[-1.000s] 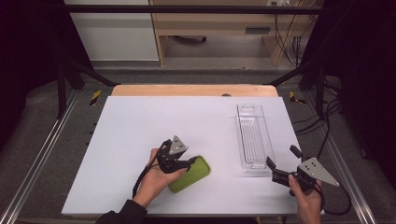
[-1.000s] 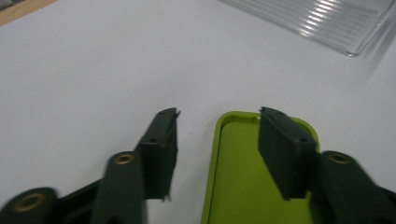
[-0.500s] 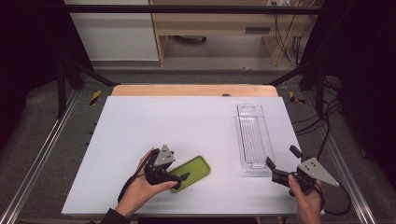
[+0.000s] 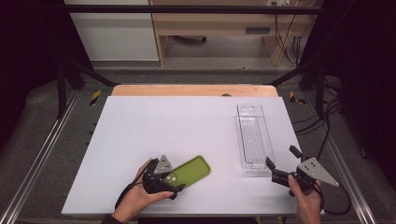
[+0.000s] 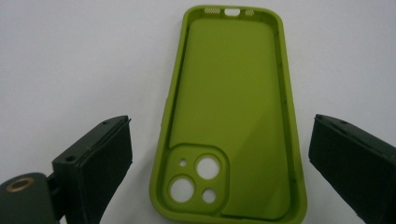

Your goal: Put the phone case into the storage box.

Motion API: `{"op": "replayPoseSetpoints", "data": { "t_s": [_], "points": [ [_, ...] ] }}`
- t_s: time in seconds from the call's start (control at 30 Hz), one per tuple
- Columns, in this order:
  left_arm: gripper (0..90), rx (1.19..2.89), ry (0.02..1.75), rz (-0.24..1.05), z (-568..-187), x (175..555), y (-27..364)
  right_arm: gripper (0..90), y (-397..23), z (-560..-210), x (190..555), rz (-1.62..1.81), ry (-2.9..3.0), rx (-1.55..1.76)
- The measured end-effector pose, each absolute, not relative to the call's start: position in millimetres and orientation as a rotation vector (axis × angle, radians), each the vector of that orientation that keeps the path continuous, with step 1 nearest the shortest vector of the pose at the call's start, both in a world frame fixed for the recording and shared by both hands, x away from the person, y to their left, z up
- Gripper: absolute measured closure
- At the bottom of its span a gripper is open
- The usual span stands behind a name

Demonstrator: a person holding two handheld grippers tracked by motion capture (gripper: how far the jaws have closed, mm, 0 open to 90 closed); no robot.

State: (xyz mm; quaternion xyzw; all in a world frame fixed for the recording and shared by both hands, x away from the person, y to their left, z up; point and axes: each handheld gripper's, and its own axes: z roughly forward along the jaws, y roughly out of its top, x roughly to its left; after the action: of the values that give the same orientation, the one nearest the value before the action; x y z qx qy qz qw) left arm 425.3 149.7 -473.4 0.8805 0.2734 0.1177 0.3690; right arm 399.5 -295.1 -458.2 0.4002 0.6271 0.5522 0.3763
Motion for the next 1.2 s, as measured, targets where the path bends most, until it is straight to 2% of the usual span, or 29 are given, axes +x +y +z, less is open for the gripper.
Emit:
{"op": "replayPoseSetpoints", "data": {
  "t_s": [0.73,1.2],
  "points": [
    [6.8,2.326,0.655,0.243,-480.4,427.7,146.0,3.5,-294.4,-458.2,399.4,1.418,1.607,1.026],
    [12.2,2.35,0.623,0.246,-482.4,430.2,147.5,3.5,-293.5,-458.0,399.4,1.418,1.609,1.023]
  ]
}}
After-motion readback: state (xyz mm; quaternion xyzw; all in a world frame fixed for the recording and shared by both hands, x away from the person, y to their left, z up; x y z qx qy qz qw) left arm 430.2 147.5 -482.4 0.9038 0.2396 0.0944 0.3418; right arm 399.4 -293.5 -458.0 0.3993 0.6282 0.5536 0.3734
